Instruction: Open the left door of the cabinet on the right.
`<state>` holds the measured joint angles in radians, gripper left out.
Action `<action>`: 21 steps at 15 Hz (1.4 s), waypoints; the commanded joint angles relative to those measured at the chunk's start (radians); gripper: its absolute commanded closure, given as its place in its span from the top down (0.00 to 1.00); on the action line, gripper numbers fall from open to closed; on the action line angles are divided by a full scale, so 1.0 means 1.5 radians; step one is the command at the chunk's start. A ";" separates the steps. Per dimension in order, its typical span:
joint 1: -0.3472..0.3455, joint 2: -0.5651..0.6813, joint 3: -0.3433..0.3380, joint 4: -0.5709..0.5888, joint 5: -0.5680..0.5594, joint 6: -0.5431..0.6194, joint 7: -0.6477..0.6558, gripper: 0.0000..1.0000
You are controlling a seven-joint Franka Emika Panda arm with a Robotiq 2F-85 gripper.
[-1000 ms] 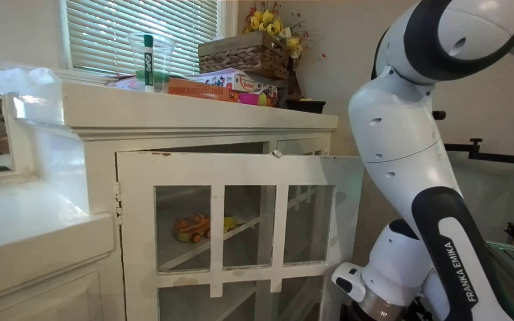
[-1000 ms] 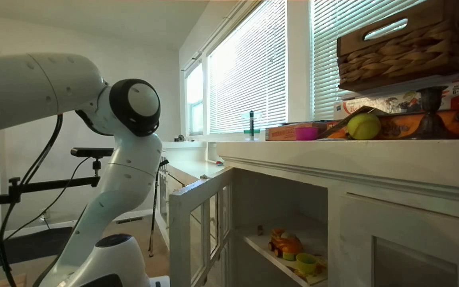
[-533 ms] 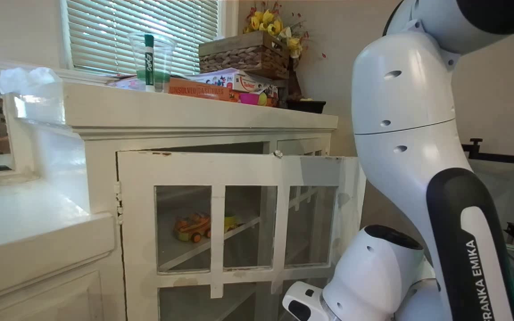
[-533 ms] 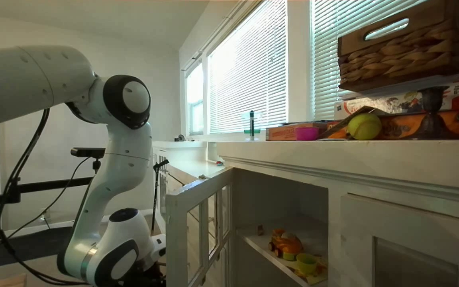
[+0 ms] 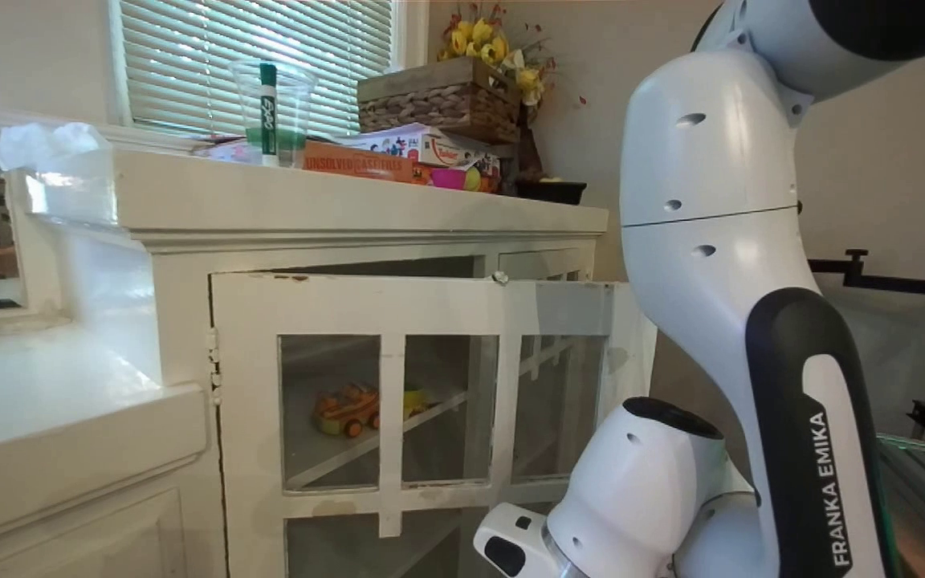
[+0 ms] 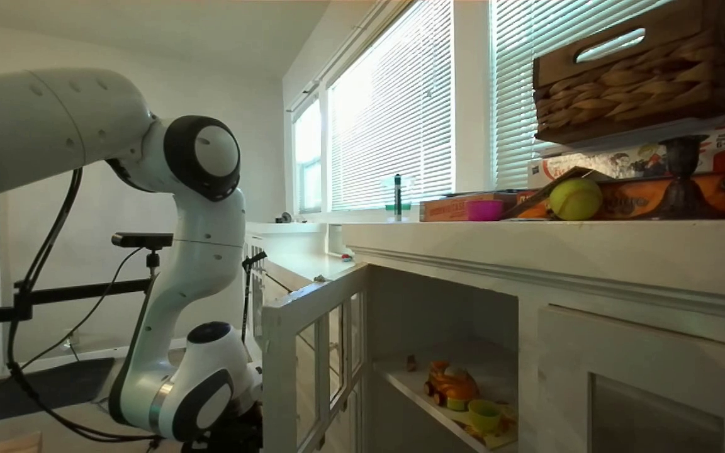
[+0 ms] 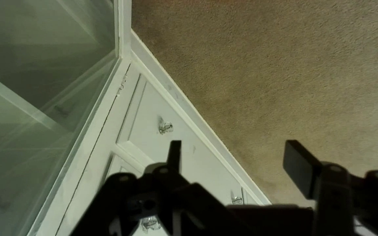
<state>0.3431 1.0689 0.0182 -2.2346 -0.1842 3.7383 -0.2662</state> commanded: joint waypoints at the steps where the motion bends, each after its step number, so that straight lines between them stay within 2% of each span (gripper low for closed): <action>1: -0.014 -0.080 -0.002 -0.038 -0.008 -0.068 -0.004 1.00; 4: -0.008 -0.174 -0.024 -0.077 0.005 -0.122 -0.006 1.00; 7: -0.003 -0.267 -0.042 -0.103 0.000 -0.208 -0.011 1.00; 11: 0.000 -0.357 -0.042 -0.117 -0.015 -0.323 -0.010 1.00; 17: 0.030 -0.452 -0.054 -0.137 -0.032 -0.386 0.005 1.00; 19: 0.025 -0.492 -0.045 -0.150 -0.041 -0.403 0.005 1.00; 21: 0.029 -0.536 -0.042 -0.162 -0.021 -0.423 -0.010 1.00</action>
<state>0.3768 0.3893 -0.0440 -2.4179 -0.2046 3.1658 -0.2740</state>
